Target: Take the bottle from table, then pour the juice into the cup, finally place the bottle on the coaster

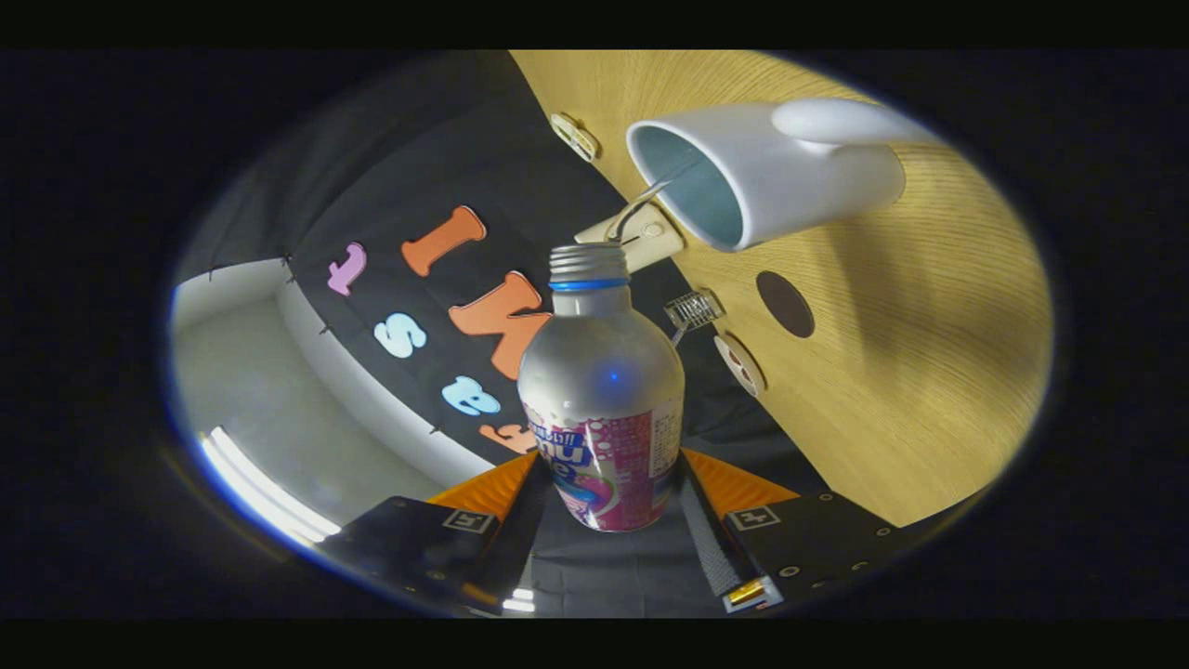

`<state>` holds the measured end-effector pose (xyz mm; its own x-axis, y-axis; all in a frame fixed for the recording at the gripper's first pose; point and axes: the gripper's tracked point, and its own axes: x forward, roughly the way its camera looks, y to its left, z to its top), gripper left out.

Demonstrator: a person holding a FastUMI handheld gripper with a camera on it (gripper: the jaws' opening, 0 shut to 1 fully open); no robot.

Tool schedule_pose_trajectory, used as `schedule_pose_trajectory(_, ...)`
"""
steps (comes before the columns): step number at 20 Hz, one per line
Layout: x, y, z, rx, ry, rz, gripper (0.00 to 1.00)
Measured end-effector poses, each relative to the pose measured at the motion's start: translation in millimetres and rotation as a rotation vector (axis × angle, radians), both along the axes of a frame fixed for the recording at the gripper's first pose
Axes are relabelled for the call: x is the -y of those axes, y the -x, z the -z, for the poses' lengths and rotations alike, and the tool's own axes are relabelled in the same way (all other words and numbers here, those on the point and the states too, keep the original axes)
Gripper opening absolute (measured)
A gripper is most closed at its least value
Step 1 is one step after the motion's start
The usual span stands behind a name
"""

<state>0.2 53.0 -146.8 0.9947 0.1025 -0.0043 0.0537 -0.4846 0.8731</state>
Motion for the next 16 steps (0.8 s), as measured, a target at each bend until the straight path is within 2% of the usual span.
schedule_pose_trajectory(16, -1.6, 0.9, -10.0, 0.008, -0.081, 0.005, 0.76)
